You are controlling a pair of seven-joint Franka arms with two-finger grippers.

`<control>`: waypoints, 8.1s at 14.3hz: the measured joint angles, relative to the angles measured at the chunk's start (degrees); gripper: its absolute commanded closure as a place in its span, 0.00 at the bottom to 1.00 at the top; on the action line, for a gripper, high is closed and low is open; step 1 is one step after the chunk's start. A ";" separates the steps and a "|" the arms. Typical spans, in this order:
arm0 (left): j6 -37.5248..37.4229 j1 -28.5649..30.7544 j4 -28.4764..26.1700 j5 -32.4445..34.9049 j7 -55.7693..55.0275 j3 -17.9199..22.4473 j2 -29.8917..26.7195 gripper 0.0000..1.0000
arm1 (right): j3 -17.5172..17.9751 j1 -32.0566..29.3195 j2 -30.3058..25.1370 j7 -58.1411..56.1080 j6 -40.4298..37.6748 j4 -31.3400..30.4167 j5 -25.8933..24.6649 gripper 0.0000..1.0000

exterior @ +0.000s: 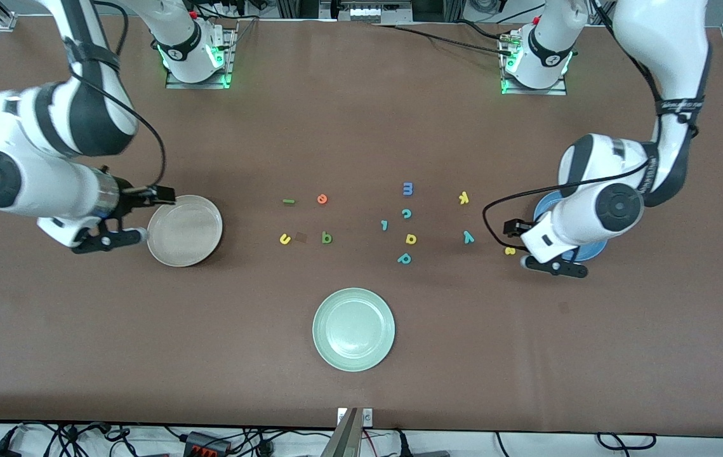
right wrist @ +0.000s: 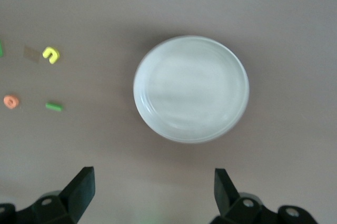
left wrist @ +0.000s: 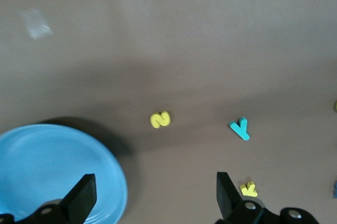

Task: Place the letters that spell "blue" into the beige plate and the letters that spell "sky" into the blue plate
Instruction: 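Grasp the yellow 2 and green stick with the left and right grippers, then release the 2 with the left gripper while the right gripper drops the stick, then grasp the y with the left gripper while the right gripper grasps the u, then drop the y with the left gripper while the right gripper drops the u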

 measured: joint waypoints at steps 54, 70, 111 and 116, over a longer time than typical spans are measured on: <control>-10.49 -6.65 9.25 1.92 -0.23 -3.46 5.00 0.00 | -0.84 25.95 8.04 -33.70 43.84 -25.32 0.18 1.00; 25.54 -7.69 -6.23 3.28 -9.60 -3.12 10.44 0.79 | -3.13 1.91 6.31 -32.85 26.72 -19.00 0.20 0.87; 17.19 -4.50 -4.34 3.43 -2.06 -2.75 8.05 0.85 | -1.67 19.38 20.02 53.19 33.18 -4.30 9.27 0.50; 3.00 6.70 -3.27 3.45 11.24 -2.65 1.58 0.86 | -1.66 19.51 20.03 53.19 33.20 -3.94 9.27 0.73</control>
